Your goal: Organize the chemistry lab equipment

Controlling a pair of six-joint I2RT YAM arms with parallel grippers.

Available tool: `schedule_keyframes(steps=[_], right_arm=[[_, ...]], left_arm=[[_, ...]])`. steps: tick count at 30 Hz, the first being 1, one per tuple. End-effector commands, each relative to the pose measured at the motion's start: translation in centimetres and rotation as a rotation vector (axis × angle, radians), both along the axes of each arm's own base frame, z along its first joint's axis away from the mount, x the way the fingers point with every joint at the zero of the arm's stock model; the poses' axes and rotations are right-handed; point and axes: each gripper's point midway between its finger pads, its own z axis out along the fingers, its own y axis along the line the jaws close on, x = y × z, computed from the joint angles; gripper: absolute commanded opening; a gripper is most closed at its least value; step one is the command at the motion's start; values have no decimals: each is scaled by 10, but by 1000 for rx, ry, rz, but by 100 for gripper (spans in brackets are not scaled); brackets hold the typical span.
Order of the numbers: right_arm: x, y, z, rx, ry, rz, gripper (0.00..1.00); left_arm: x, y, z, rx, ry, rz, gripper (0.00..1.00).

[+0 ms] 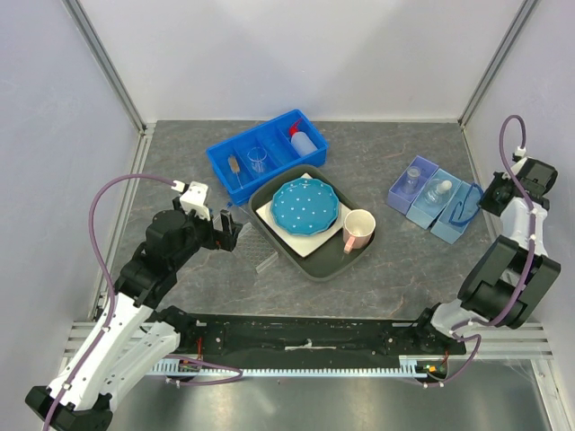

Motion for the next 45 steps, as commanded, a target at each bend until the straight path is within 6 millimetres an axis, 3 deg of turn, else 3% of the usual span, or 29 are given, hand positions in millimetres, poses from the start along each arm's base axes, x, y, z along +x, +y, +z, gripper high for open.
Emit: schedule_keyframes(steps=[1, 6, 10, 13, 18, 20, 23, 34, 37, 45], right_arm=[[13, -11, -8, -45, -6, -12, 8], [19, -8, -22, -24, 24, 13, 15], [20, -6, -20, -30, 31, 46, 31], [21, -6, -3, -60, 4, 64, 41], [21, 0, 46, -126, -76, 129, 51], [24, 15, 70, -164, -135, 254, 63], [13, 54, 89, -158, -166, 459, 75], [-18, 182, 128, -73, -417, 896, 93], [-29, 213, 130, 4, -477, 994, 98], [-40, 244, 104, 146, -515, 1073, 98]], left_arm=[[3, -3, 11, 3, -61, -33, 99], [4, -2, 9, 9, -57, -26, 99], [5, -1, 9, 12, -58, -17, 99], [5, 0, 9, 14, -57, -12, 99], [6, 5, 12, 13, -74, 17, 99], [7, 8, 11, 15, -79, 29, 99], [9, 11, 10, 22, -76, 48, 100], [19, 19, -7, 45, -16, 108, 100], [23, 19, -13, 29, 31, 119, 100], [27, 25, -31, -52, 207, 143, 100]])
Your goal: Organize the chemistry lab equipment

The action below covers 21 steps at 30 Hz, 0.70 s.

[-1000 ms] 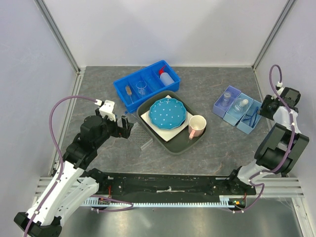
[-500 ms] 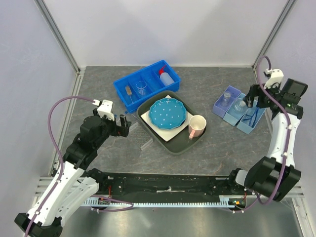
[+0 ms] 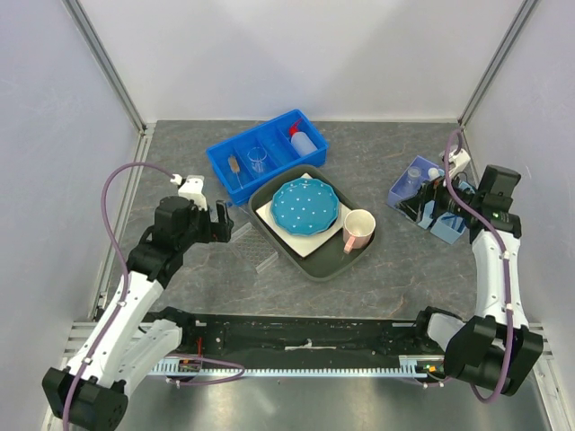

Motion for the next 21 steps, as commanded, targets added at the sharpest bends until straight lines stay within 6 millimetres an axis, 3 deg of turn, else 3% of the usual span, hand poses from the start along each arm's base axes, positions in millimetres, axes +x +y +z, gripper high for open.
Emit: schedule_keyframes(steps=[1, 9, 21], right_arm=[[-3, 19, 4, 85, -51, 101, 98], [-19, 32, 3, 119, -92, 174, 98], [-23, 33, 2, 109, -93, 174, 98]], left_arm=[[5, -4, 13, -106, 46, -4, 100], [15, -2, 0, -111, 145, -3, 98], [8, -7, -15, -131, 191, -20, 95]])
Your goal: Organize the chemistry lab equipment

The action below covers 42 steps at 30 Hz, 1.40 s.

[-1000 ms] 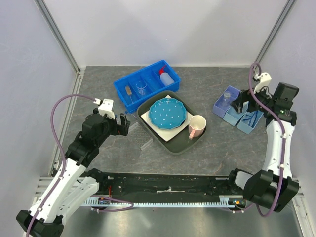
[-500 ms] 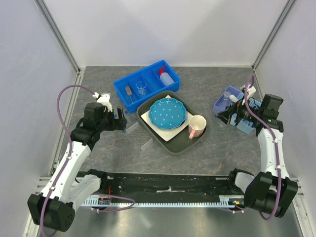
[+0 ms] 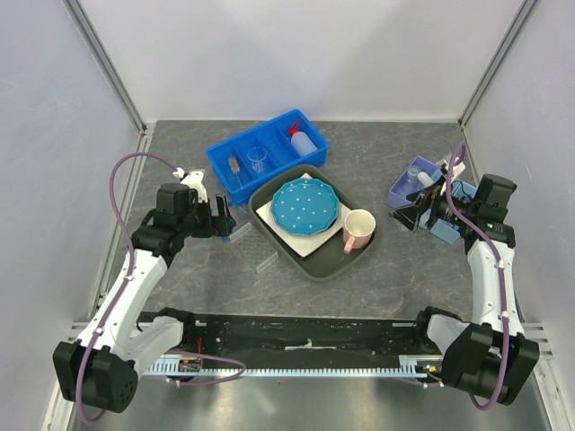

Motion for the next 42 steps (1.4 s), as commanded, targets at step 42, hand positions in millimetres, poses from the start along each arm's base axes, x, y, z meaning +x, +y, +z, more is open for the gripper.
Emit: schedule_keyframes(steps=[42], right_arm=[[11, -24, 20, -120, -77, -188, 98]], left_arm=[[-10, -27, 38, -202, 32, -30, 95]])
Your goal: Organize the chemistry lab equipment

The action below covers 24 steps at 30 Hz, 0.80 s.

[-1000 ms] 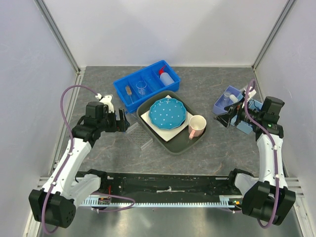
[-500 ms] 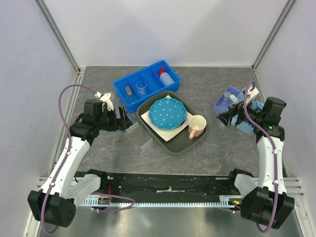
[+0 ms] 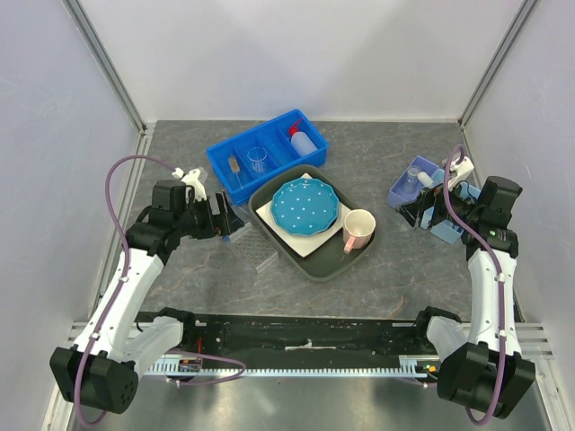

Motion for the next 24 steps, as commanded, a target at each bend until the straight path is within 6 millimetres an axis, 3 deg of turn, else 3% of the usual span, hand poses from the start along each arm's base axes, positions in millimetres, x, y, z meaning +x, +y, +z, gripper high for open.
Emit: schedule_keyframes(steps=[1, 4, 5, 7, 8, 12, 15, 19, 24], right_arm=[[6, -2, 14, -30, -77, 4, 98], [8, -1, 4, -32, -68, 18, 98], [8, 0, 4, -30, -70, 33, 98], [8, 4, 9, -13, -76, 70, 98], [9, 6, 12, -8, -78, 86, 98], [17, 14, 39, 4, -85, 137, 98], [24, 27, 44, 7, -66, 179, 98], [28, 56, 34, -12, -45, 264, 98], [28, 67, 12, -3, 10, 311, 98]], left_arm=[[15, 7, 13, 33, -80, 5, 95], [32, 15, 9, 117, -97, -10, 94], [40, 22, 17, 164, -111, 5, 93], [53, 33, 8, 261, -78, -10, 89], [60, 39, 13, 301, -83, 5, 88], [73, 47, -9, 379, -22, -10, 81], [83, 51, -27, 422, 16, -17, 77], [101, 58, -43, 493, 65, -35, 65], [114, 56, -66, 521, 117, -86, 47]])
